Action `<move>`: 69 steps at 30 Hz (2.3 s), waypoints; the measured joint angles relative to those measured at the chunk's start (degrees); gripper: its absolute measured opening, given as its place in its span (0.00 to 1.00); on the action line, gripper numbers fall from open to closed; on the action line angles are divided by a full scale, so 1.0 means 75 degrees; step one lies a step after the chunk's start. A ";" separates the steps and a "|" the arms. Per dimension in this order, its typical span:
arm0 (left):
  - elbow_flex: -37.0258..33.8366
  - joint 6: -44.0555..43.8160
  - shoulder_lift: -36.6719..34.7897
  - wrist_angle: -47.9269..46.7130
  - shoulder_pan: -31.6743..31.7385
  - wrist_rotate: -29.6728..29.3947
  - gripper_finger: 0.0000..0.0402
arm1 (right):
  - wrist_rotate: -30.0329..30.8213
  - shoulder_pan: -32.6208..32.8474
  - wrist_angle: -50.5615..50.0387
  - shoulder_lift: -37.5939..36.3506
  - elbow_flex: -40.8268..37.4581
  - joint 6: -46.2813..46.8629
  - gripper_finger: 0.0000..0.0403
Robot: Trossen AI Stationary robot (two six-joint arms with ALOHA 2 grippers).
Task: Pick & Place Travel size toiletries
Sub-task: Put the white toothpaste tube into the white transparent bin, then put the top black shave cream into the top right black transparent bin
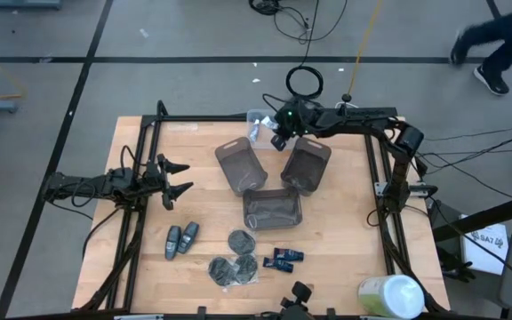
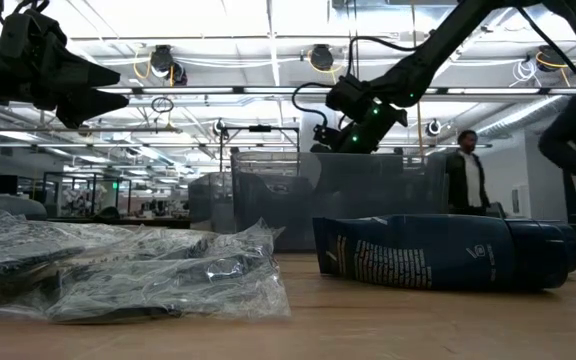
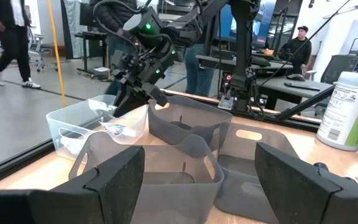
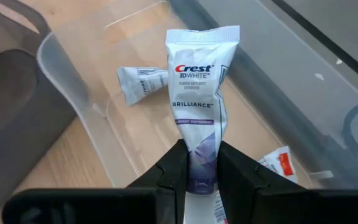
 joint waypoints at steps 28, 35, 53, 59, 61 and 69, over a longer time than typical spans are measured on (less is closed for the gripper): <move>-0.0001 0.0000 0.0003 0.0001 0.0000 0.0000 0.74 | -0.0012 0.0003 -0.0029 0.0000 -0.0003 -0.0040 0.16; 0.0000 0.0000 0.0002 -0.0001 0.0002 0.0000 0.74 | -0.0016 0.0003 -0.0026 0.0000 -0.0006 -0.0010 0.28; 0.0000 0.0000 0.0003 -0.0002 0.0000 -0.0003 0.74 | -0.0006 0.0149 0.0090 -0.0658 -0.0015 -0.0255 0.39; 0.0000 -0.0003 0.0001 0.0000 0.0000 -0.0002 0.74 | -0.0012 0.0439 -0.0101 -0.1362 -0.0015 -0.0386 0.40; 0.0000 -0.0001 0.0003 -0.0002 0.0001 -0.0003 0.74 | -0.0014 0.0562 -0.0337 -0.1635 -0.0015 -0.0406 0.39; -0.0001 -0.0001 0.0001 -0.0002 0.0001 -0.0001 0.74 | -0.0003 0.1318 -0.1273 -0.2714 -0.0029 -0.0421 0.35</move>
